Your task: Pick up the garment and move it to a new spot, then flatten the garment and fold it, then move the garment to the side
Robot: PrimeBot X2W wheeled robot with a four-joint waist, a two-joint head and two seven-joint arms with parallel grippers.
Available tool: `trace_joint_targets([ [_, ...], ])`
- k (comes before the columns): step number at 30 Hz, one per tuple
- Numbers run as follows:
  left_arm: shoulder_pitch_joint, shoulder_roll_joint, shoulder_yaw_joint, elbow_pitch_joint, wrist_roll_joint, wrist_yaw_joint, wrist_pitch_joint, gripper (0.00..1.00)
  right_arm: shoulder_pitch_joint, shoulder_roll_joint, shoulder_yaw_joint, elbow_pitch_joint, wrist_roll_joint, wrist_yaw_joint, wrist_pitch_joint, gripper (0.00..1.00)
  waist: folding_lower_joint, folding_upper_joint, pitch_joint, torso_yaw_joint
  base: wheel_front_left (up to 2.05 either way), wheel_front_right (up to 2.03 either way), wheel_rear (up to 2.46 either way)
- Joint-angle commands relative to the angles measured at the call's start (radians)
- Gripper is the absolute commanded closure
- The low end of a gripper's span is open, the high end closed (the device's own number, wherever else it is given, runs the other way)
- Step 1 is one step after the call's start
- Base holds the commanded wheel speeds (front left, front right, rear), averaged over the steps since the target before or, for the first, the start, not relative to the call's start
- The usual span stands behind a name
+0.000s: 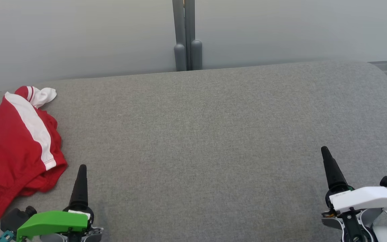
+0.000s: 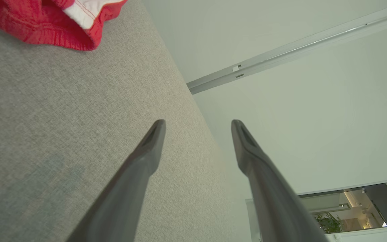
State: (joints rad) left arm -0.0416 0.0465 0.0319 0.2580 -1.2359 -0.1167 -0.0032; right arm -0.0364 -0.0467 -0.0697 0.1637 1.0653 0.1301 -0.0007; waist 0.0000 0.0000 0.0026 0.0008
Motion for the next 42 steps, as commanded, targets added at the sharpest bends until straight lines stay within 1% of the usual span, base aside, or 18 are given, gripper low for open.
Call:
trace_joint_targets([
  [1, -0.006, 0.008, -0.003, -0.017, 0.038, 0.002, -0.010, 0.00, -0.005, -0.011, 0.005, -0.022, -0.043, 0.000, -0.009, 0.00, 0.0000, 0.0000, 0.000, 0.000, 0.00, 0.00, 0.00],
  [6, -0.001, 0.008, -0.015, -0.015, 0.162, 0.009, -0.029, 0.00, -0.001, -0.018, 0.016, -0.027, -0.159, 0.000, -0.029, 0.00, 0.0000, 0.0000, -0.001, 0.000, 0.00, 0.00, 0.00],
  [7, -0.001, 0.008, -0.015, -0.015, 0.162, 0.009, -0.029, 0.00, -0.001, -0.018, 0.016, -0.027, -0.159, 0.000, -0.029, 0.00, 0.0000, 0.0000, -0.001, 0.000, 0.00, 0.00, 0.00],
  [25, 0.012, 0.004, -0.032, -0.020, 0.456, 0.006, -0.091, 0.00, 0.014, -0.036, 0.030, -0.036, -0.453, 0.000, -0.092, 0.00, 0.0000, 0.0000, 0.001, 0.001, 0.00, 0.00, 0.00],
  [42, 0.019, 0.008, -0.051, -0.029, 0.706, 0.003, -0.144, 0.00, 0.024, -0.045, 0.042, -0.032, -0.673, 0.001, -0.145, 0.00, 0.0000, 0.0000, 0.001, -0.001, 0.00, 0.00, 0.00],
])
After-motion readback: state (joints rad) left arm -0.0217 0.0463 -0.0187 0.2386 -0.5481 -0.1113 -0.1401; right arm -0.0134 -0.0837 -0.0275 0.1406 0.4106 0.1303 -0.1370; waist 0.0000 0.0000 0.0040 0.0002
